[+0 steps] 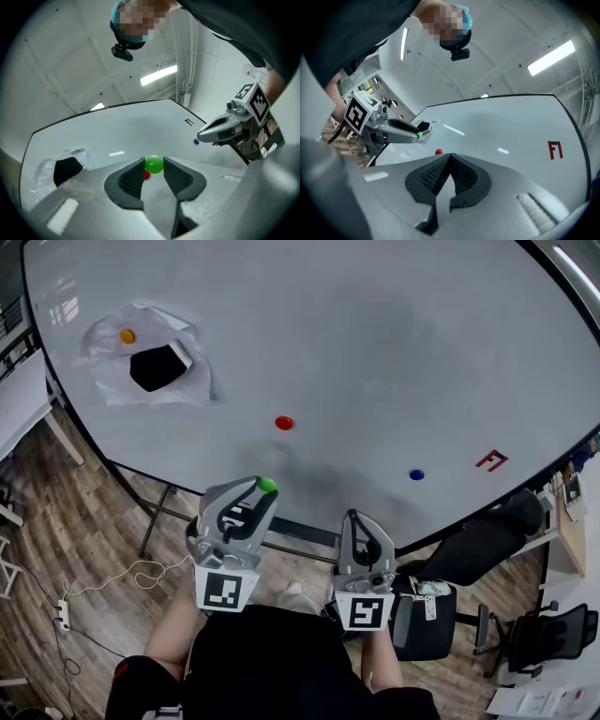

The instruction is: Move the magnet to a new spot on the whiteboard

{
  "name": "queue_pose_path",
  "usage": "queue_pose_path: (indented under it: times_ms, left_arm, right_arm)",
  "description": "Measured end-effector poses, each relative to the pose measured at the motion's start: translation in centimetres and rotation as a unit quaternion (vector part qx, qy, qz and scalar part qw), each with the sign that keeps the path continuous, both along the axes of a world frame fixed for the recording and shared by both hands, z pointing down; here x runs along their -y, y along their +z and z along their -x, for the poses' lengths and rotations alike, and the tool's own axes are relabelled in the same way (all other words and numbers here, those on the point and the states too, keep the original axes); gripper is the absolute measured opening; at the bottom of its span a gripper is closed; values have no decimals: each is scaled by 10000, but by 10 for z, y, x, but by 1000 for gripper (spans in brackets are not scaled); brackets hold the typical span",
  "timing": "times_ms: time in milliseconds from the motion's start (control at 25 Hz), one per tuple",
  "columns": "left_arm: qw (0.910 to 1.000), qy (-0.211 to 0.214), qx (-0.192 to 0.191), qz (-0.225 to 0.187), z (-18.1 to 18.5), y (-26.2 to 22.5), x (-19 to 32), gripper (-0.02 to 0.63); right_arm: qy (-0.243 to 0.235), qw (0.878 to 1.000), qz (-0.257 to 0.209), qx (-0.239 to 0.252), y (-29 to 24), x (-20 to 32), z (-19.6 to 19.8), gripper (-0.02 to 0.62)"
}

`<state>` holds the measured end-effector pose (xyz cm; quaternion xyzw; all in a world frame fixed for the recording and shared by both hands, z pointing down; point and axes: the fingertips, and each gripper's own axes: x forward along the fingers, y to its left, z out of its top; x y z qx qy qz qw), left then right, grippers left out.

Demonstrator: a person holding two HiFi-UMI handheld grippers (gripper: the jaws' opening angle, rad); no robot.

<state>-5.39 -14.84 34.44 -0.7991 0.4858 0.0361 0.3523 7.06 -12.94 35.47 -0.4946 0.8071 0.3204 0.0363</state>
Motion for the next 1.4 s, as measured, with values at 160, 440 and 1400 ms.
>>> queue_pose_path:
  times_ms: [160, 440, 1400]
  left_arm:
    - [10000, -8, -13, -35, 1, -3, 1, 130]
    - [10000, 21, -55, -72, 2, -7, 4, 130]
    - [9989, 240, -69, -401, -16, -45, 20, 130]
  right_arm:
    - [8, 10000, 36, -12, 1, 2, 1, 0]
    - [-11, 10000, 3, 11, -1, 4, 5, 0]
    - [92, 9999, -21, 84, -2, 12, -4, 0]
